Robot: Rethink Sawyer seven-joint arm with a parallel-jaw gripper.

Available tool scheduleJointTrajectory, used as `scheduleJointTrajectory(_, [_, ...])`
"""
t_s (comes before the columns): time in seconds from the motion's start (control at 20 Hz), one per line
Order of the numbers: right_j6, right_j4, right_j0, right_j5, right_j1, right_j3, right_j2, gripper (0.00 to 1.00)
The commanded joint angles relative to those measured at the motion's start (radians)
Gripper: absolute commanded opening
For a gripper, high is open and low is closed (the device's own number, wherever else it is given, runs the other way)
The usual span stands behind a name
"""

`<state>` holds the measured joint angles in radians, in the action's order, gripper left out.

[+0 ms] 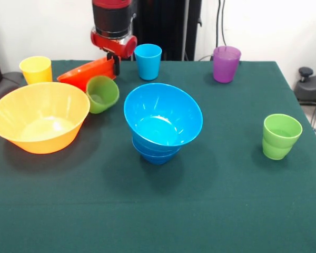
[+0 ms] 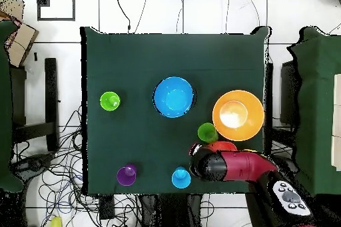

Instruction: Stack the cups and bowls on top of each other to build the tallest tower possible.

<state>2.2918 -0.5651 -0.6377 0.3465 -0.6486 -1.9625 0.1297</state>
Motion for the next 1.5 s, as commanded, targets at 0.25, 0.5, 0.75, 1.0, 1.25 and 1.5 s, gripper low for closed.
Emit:
scheduleJointTrajectory(0.25, [0.017,0.068,0.149,0.23,-0.005,0.149,-0.001,0.0])
scheduleJointTrajectory(0.5, [0.022,0.065,0.172,0.266,-0.008,0.151,-0.032,0.0])
scheduleJointTrajectory(0.75, [0.036,0.049,0.219,0.315,-0.006,0.169,-0.079,0.0])
scheduleJointTrajectory(1.0, [0.023,0.052,0.242,0.367,-0.002,0.197,-0.099,0.0])
scheduleJointTrajectory(1.25, [0.016,0.067,0.25,0.376,-0.011,0.204,-0.099,0.0])
scheduleJointTrajectory(1.5, [0.013,0.097,0.262,0.432,-0.038,0.228,-0.091,0.0])
